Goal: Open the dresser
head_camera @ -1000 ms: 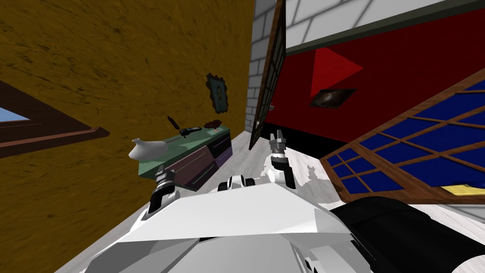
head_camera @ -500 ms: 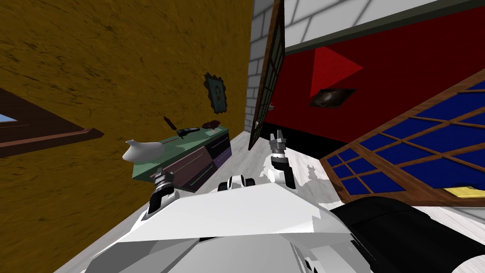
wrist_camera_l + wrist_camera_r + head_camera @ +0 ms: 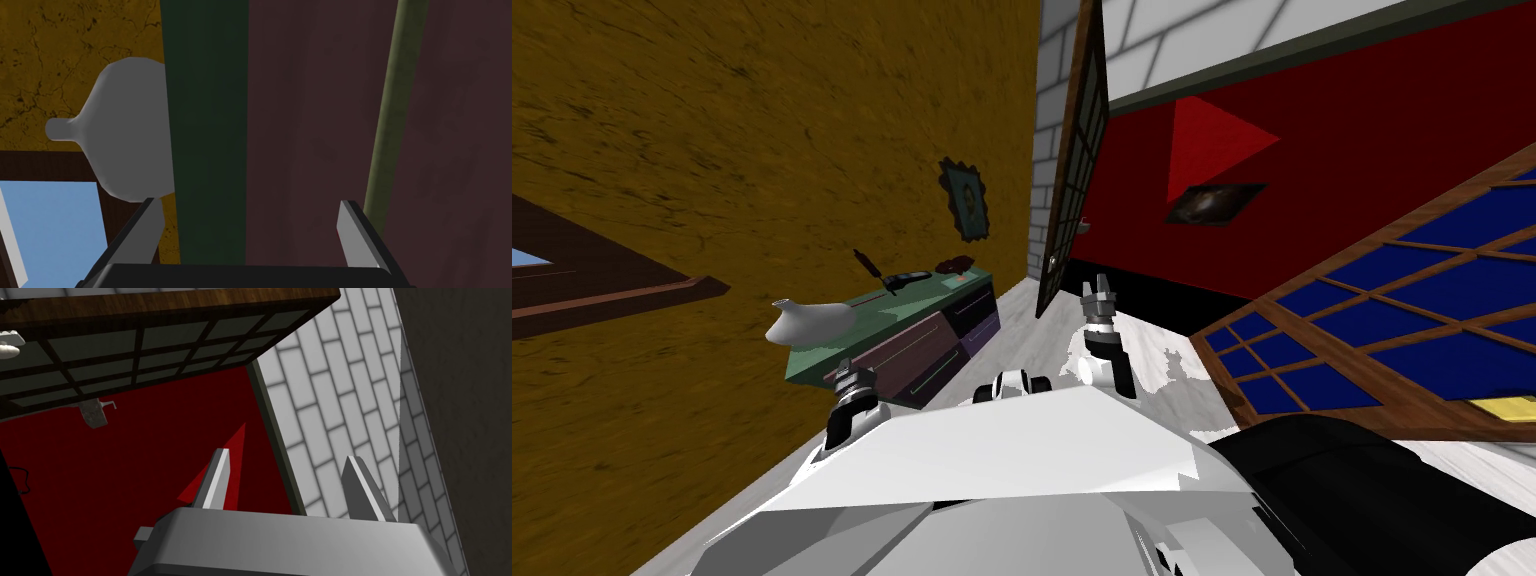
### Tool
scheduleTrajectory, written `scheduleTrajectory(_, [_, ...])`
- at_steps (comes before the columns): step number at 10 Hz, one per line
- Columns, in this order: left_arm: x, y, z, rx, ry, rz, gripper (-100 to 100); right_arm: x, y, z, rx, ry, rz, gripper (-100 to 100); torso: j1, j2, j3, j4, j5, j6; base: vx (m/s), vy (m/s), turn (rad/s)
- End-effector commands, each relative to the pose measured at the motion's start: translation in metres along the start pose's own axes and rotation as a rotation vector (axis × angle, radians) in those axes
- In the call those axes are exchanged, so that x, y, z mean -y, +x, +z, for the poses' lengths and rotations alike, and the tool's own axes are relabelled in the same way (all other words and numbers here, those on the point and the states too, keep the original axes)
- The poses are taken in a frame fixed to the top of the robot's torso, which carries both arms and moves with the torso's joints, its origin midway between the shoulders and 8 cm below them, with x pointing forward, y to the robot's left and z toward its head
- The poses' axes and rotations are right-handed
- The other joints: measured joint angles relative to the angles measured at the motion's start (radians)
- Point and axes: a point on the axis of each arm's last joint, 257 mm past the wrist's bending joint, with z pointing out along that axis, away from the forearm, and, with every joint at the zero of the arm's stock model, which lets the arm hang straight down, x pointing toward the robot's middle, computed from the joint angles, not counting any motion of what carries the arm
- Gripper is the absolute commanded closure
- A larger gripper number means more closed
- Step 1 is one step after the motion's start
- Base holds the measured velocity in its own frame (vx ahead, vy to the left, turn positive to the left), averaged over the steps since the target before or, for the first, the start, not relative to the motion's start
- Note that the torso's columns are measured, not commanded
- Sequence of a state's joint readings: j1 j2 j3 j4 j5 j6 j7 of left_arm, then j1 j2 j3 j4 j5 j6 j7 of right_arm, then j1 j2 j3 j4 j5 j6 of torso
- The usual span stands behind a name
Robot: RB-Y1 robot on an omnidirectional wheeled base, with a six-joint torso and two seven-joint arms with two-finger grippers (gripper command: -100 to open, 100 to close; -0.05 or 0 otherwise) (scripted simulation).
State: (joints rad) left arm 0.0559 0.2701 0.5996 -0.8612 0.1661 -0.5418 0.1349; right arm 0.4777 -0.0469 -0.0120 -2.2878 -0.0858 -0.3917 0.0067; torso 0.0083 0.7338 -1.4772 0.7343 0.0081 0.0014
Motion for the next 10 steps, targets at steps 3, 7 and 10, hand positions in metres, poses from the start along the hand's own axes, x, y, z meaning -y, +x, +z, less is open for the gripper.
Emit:
scheduleTrajectory(3, [-0.034, -0.014, -0.003, 0.062, -0.075, -0.029, -100, 0.000, 0.000, 0.000, 0.000, 0.000, 0.000, 0, 0.006, -0.003, -0.001, -0.004, 0.007, -0.002, 0.005, -0.038, -0.005])
scheduleTrajectory(7, [-0.047, -0.018, -0.005, 0.084, -0.106, -0.040, -100, 0.000, 0.000, 0.000, 0.000, 0.000, 0.000, 0, 0.009, -0.004, -0.001, -0.005, 0.009, -0.001, -0.009, -0.012, -0.002])
scheduleTrajectory(10, [-0.052, -0.019, -0.005, 0.091, -0.116, -0.045, -100, 0.000, 0.000, 0.000, 0.000, 0.000, 0.000, 0, 0.008, -0.003, -0.001, -0.004, 0.008, -0.003, -0.002, -0.002, -0.003])
